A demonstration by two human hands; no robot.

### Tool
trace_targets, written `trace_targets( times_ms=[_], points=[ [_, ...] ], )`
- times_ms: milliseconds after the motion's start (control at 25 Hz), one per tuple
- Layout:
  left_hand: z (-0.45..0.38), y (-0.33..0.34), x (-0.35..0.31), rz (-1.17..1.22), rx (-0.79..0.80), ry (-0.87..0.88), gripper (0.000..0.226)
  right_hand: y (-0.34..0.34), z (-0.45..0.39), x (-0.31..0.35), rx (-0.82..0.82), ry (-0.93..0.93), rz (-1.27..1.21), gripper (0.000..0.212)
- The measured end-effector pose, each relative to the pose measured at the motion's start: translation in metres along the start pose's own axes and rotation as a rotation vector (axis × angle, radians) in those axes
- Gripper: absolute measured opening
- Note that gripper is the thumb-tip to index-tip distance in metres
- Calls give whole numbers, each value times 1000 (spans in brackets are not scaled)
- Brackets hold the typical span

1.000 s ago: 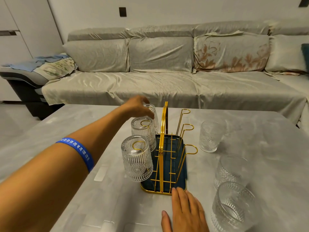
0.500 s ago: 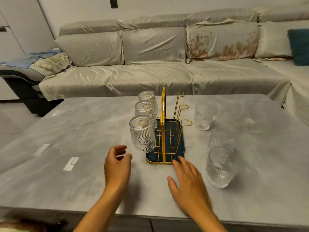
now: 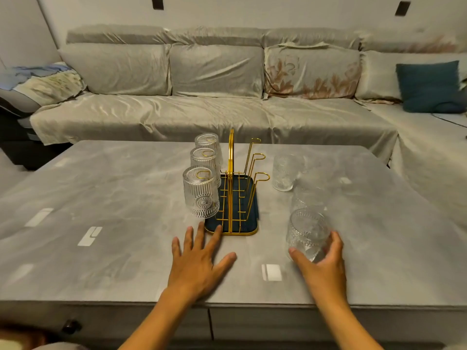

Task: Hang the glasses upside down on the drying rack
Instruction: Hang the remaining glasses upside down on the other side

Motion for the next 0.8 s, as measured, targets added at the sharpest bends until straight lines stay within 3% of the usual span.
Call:
trace_targets(
  times_ms=[200,400,520,640,800],
  points=[
    [2,-2,-1,-16,15,-5,78,6,-2,20,47,-86,113,84],
    [0,-1,-3,-28,20,0,81,3,-2,109,280,-308,173,81],
    [2,-2,-2,-33,18,-1,81,-13,-15,186,210,-427,399,79],
    [1,-3,-2,-21,4,-1,81,-5,-24,234,341,-475,586,77],
    [1,-3,-2,-23,5,-7,80,28,-24,250,420,-536,756,71]
  ],
)
Point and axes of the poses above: each hand's wrist, its own z-axis away from the middle knuckle, its own y-axis out of the palm, x = y × z, the point moved 9 cm from there along -z, towards the middle knuckle, and after that the axes turned 11 degrees about y, right-handed, at the moved point
